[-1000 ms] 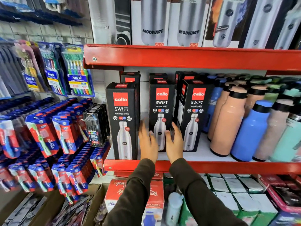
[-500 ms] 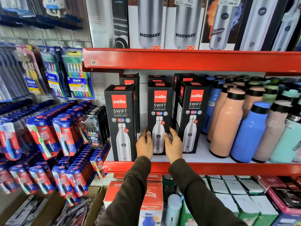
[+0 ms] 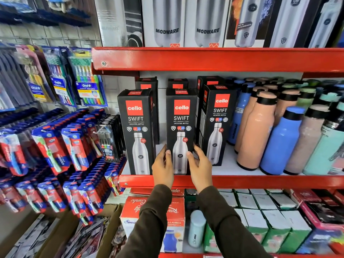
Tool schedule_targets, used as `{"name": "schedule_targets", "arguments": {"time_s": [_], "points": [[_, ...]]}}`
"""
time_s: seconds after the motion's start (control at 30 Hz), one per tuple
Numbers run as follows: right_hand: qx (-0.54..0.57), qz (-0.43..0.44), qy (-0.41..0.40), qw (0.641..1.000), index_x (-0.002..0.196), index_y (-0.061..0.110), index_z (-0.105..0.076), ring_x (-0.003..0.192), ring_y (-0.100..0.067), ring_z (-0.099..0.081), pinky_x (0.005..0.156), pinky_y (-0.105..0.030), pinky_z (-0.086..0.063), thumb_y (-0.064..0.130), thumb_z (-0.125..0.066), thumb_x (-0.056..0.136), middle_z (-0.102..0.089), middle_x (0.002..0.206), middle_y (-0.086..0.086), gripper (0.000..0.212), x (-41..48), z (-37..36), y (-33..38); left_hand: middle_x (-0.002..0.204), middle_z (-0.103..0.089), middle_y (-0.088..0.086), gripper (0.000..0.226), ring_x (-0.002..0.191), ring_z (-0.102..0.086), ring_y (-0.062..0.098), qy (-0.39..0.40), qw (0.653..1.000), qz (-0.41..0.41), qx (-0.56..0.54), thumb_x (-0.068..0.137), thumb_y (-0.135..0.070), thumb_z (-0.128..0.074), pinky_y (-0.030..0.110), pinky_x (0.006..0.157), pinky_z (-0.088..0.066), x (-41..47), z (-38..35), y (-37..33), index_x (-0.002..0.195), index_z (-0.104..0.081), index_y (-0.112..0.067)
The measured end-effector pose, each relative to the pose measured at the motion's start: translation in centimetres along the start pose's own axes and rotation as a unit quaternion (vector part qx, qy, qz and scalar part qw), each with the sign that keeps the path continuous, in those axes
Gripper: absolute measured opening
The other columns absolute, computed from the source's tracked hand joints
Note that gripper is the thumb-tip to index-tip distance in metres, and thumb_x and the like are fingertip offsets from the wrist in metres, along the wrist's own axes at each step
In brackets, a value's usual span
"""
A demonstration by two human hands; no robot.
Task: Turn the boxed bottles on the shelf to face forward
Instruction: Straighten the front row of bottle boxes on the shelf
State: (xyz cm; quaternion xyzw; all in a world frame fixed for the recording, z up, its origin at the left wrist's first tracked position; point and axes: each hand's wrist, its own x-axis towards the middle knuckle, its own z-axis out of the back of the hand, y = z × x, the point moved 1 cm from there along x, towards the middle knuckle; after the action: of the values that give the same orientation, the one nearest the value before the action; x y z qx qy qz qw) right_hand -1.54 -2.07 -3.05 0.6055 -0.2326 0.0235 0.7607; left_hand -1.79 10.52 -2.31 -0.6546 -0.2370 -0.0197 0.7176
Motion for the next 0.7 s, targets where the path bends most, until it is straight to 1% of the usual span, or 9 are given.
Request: {"name": "schedule_targets", "arguments": {"time_s": [0.07, 0.2, 0.27, 0.37, 0.47, 0.57, 0.63, 0.7], "points": [[0.003, 0.008, 0.001, 1.0, 0.138, 0.025, -0.051, 0.101, 0.021, -0.055, 0.085, 0.001, -0.042, 0.032, -0.055, 0.098, -0.059, 0.124, 0.014, 0.041, -0.5, 0.1, 0.1, 0.138, -0.059, -0.001, 0.043, 0.127, -0.052, 0.005, 0.007, 1.0, -0.006, 0.0, 0.1, -0.035, -0.044, 0.025, 0.109, -0.039, -0.5, 0.3, 0.0, 0.139, -0.052, -0.017], [0.009, 0.012, 0.0, 1.0, 0.137, 0.024, -0.052, 0.101, 0.019, -0.056, 0.087, 0.0, -0.042, 0.03, -0.054, 0.098, -0.06, 0.124, 0.013, 0.04, -1.0, 0.3, 0.5, 0.139, -0.058, -0.003, 0.043, 0.122, -0.049, 0.0, 0.005, 1.0, 0.007, 0.006, 0.1, -0.035, -0.044, 0.016, 0.102, -0.036, -0.8, 0.5, -0.2, 0.139, -0.051, -0.018], [0.01, 0.008, 0.0, 1.0, 0.137, 0.024, -0.052, 0.099, 0.023, -0.055, 0.086, 0.001, -0.042, 0.029, -0.054, 0.098, -0.059, 0.122, 0.014, 0.04, -1.1, 0.3, 0.7, 0.139, -0.057, -0.002, 0.043, 0.121, -0.047, -0.001, 0.004, 1.0, 0.01, 0.016, 0.1, -0.034, -0.044, 0.016, 0.102, -0.034, -0.8, 0.4, -0.4, 0.14, -0.05, -0.017], [0.008, 0.011, -0.003, 1.0, 0.137, 0.02, -0.053, 0.096, 0.031, -0.051, 0.081, 0.005, -0.039, 0.026, -0.055, 0.098, -0.058, 0.117, 0.017, 0.039, -1.0, 0.4, 0.8, 0.141, -0.056, 0.0, 0.043, 0.123, -0.047, 0.001, 0.007, 1.0, 0.009, 0.023, 0.101, -0.033, -0.043, 0.018, 0.105, -0.034, -0.8, 0.3, -0.6, 0.14, -0.049, -0.016], [0.012, 0.014, -0.003, 1.0, 0.136, 0.017, -0.053, 0.095, 0.033, -0.05, 0.079, 0.007, -0.037, 0.023, -0.055, 0.098, -0.056, 0.113, 0.02, 0.039, -1.0, 0.5, 0.9, 0.14, -0.057, 0.001, 0.042, 0.124, -0.049, 0.003, 0.006, 1.0, 0.004, 0.022, 0.102, -0.032, -0.042, 0.02, 0.106, -0.036, -0.8, 0.2, -0.6, 0.14, -0.049, -0.016], [0.008, 0.018, -0.002, 1.0, 0.135, 0.017, -0.055, 0.094, 0.033, -0.049, 0.08, 0.008, -0.036, 0.021, -0.053, 0.099, -0.058, 0.117, 0.013, 0.036, -1.1, 0.9, 0.8, 0.142, -0.055, 0.003, 0.041, 0.128, -0.048, 0.008, -0.025, 1.0, 0.002, 0.017, 0.101, -0.028, -0.043, 0.022, 0.108, -0.035, -1.3, -0.1, -0.5, 0.141, -0.047, -0.015], [0.005, 0.025, -0.011, 1.0, 0.131, 0.02, -0.057, 0.098, 0.027, -0.052, 0.083, 0.006, -0.038, 0.022, -0.051, 0.1, -0.061, 0.121, 0.008, 0.032, -1.3, 1.4, 0.7, 0.143, -0.052, 0.003, 0.04, 0.134, -0.047, 0.014, -0.061, 0.998, -0.01, 0.0, 0.101, -0.023, -0.044, 0.029, 0.112, -0.036, -2.0, -0.6, -0.6, 0.141, -0.045, -0.017], [0.003, 0.038, -0.032, 0.999, 0.126, 0.022, -0.06, 0.101, 0.021, -0.054, 0.086, 0.003, -0.04, 0.022, -0.05, 0.1, -0.063, 0.124, 0.004, 0.028, -1.4, 2.1, 0.7, 0.14, -0.049, 0.0, 0.039, 0.134, -0.045, 0.015, -0.097, 0.994, -0.043, 0.002, 0.1, -0.019, -0.045, 0.037, 0.113, -0.037, -2.7, -1.2, -0.9, 0.139, -0.045, -0.02]]}}
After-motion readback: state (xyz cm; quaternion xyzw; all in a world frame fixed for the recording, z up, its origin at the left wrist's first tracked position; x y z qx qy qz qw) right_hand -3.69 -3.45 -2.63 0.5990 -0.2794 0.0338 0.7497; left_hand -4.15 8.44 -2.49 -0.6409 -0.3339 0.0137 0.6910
